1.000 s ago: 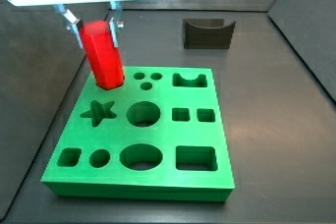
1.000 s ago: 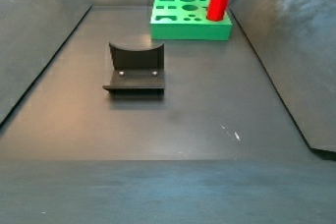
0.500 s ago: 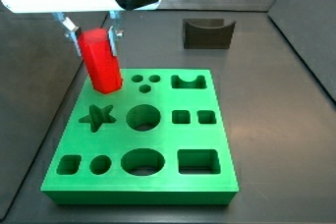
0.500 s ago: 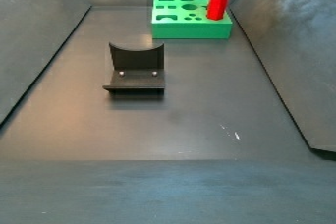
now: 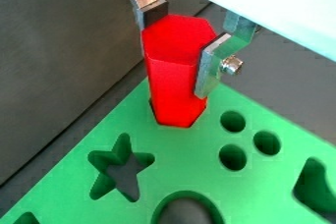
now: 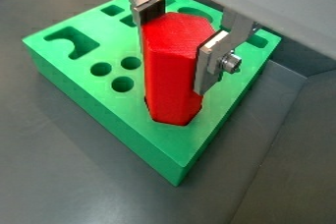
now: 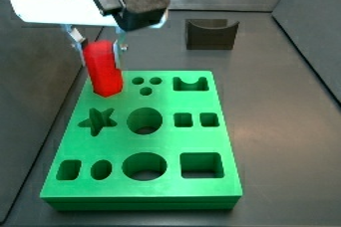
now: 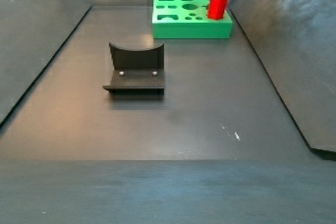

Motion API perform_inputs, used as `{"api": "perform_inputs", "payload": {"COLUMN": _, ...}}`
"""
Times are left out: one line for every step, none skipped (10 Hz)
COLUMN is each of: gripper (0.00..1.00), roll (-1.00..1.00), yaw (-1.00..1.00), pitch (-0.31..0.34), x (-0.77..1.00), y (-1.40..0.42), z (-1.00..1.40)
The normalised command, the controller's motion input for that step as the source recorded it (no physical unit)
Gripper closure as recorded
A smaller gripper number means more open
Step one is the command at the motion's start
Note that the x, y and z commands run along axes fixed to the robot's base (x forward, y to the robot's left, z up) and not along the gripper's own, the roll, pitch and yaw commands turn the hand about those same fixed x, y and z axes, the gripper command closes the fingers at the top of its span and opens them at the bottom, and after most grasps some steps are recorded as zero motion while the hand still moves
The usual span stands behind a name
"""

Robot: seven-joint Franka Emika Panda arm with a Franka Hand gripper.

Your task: Insert the hexagon object.

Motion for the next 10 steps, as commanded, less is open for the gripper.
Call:
{"api": "perform_inputs", "payload": {"gripper": 1.0, "roll": 0.4, "yaw": 0.04, "pitch": 0.081, "x": 0.0, "y": -0.11, "z": -0.05}}
{"api": "perform_inputs", "payload": {"gripper": 1.0, "roll": 0.18, "yaw": 0.08, "pitch": -0.17, "x": 0.0, "y": 0.0, "z": -0.89}}
{"api": "perform_inputs", "payload": {"gripper": 1.0, "roll": 0.13, "yaw": 0.14, "pitch": -0.143, "x": 0.02, "y": 0.06, "z": -0.96}}
{"api": "perform_inputs", "payload": {"gripper": 1.0, "roll": 0.12, "yaw": 0.19, "pitch": -0.13, "x": 0.31, "y": 0.33, "z": -0.91}}
{"api": "perform_inputs", "payload": {"gripper": 1.0, "roll": 0.13, "yaw": 0.21, "pitch": -0.129, "x": 0.51, "y": 0.49, "z": -0.89}}
{"api": "perform_inputs", "payload": {"gripper": 1.0, "roll": 0.11, "yaw": 0.22, "pitch": -0.093, "x": 0.59, "y": 0.58, "z": -0.97}}
{"api": "perform_inputs", "payload": {"gripper": 1.0, "roll": 0.0, "yaw": -0.02, "pitch": -0.083, "x": 0.19, "y": 0.23, "z": -1.0}}
{"api": "perform_inputs", "payload": {"gripper": 1.0, "roll": -0.05, "yaw": -0.15, "pitch": -0.146, "x": 0.08, "y": 0.16, "z": -1.0}}
{"api": "perform_inputs", "payload": {"gripper": 1.0, "roll": -0.31, "yaw": -0.16, "pitch": -0.23, "x": 0.0, "y": 0.36, "z": -0.47}}
{"api": "perform_inputs", "payload": {"gripper": 1.0, "roll": 0.0, "yaw": 0.0, "pitch": 0.0, "x": 0.0, "y": 0.0, "z": 0.0}}
